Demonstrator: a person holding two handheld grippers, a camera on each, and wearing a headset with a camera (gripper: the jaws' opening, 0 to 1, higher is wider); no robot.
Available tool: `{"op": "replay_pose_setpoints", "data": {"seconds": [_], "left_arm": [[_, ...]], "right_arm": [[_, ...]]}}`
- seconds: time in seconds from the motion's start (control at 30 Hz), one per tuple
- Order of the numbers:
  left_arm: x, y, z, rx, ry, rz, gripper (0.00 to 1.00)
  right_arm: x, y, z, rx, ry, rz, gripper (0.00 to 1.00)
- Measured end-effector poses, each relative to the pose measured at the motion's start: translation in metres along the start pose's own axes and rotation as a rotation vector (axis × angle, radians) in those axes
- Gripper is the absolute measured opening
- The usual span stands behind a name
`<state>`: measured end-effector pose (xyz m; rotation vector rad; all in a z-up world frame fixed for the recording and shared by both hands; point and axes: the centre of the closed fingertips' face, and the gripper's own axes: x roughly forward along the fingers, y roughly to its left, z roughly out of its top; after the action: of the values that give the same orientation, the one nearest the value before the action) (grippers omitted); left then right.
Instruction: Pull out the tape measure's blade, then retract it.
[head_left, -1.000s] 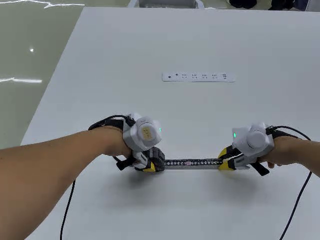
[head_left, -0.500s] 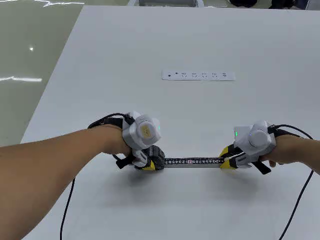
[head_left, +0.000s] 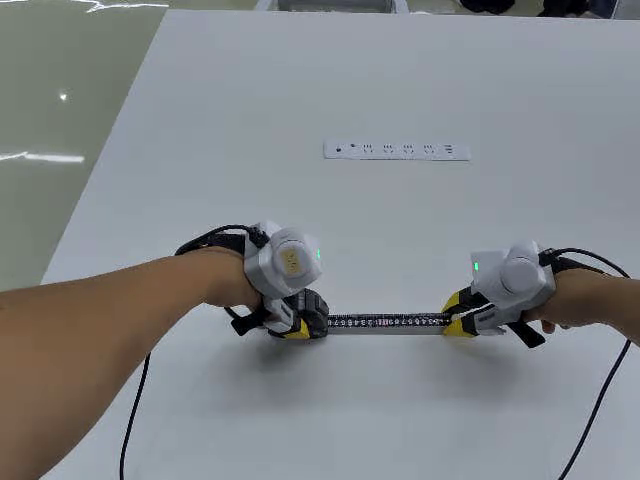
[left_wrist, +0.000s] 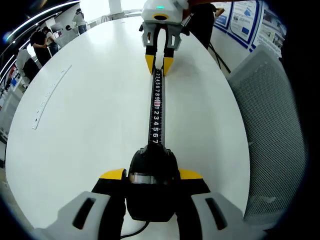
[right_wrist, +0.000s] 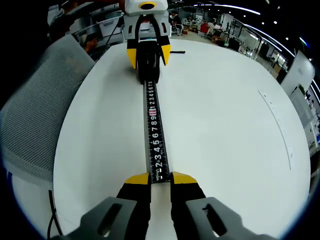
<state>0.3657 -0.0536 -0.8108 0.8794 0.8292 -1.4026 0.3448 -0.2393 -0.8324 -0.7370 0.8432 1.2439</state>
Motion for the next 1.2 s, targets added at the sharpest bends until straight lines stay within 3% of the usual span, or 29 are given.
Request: {"op": "replay_pose_setpoints", "data": {"seconds": [1.2], "left_arm": [[-0.001, 0.000, 0.000, -0.005, -0.002, 0.002, 0.34]], "right_arm": [[-0.006, -0.002, -0.012, 0.006, 0.019, 0.007, 0.13]]}}
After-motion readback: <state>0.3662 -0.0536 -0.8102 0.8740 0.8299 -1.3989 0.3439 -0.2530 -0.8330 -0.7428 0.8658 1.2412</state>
